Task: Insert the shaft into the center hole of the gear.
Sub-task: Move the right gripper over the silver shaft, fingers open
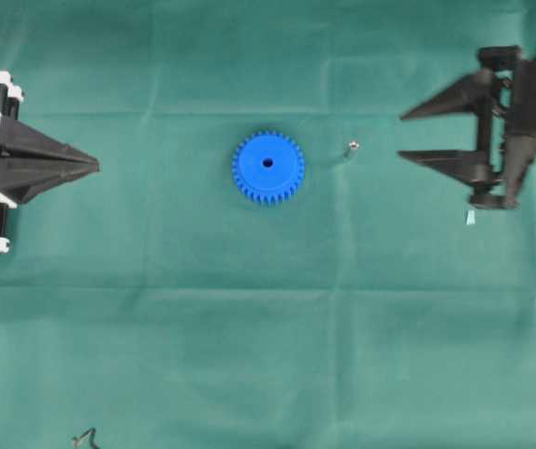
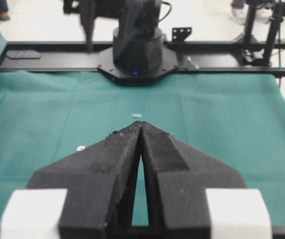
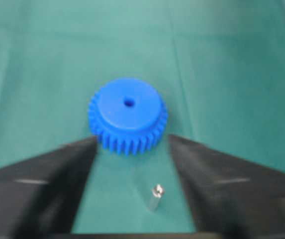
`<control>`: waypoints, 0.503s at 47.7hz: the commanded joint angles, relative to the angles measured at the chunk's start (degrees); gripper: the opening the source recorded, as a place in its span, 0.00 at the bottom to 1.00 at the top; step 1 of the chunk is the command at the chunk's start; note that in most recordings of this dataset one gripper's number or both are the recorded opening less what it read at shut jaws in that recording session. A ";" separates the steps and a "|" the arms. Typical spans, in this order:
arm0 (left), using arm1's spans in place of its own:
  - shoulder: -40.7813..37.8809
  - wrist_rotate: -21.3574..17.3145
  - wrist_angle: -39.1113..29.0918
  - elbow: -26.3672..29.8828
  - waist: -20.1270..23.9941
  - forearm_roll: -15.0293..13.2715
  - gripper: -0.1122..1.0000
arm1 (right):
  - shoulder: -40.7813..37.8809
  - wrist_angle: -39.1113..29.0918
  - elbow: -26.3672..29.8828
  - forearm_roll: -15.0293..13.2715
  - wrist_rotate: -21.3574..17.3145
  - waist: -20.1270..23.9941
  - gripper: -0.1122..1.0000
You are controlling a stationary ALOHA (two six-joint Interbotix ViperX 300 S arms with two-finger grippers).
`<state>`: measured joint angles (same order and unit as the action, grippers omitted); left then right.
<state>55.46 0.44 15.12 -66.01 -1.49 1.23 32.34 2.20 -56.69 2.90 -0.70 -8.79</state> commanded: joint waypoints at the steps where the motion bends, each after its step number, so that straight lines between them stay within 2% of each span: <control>1: -0.26 -0.09 0.26 1.49 -0.26 0.18 0.10 | -3.78 0.44 2.81 0.35 -0.18 -0.62 0.86; 4: -0.26 -0.09 0.26 1.49 -0.26 0.18 0.10 | -7.38 0.44 4.13 0.35 -0.26 -1.14 0.95; 13: -0.26 -0.09 0.09 1.49 -0.26 0.18 0.10 | -16.44 0.62 6.15 0.26 -0.26 -2.20 0.94; 24: -0.26 -0.09 -0.53 1.41 -0.44 0.18 0.10 | -23.38 3.69 6.42 0.35 -0.26 -3.08 0.94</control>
<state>55.37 0.44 14.59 -66.01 -1.58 1.23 9.93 4.13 -51.59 3.08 -0.88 -11.60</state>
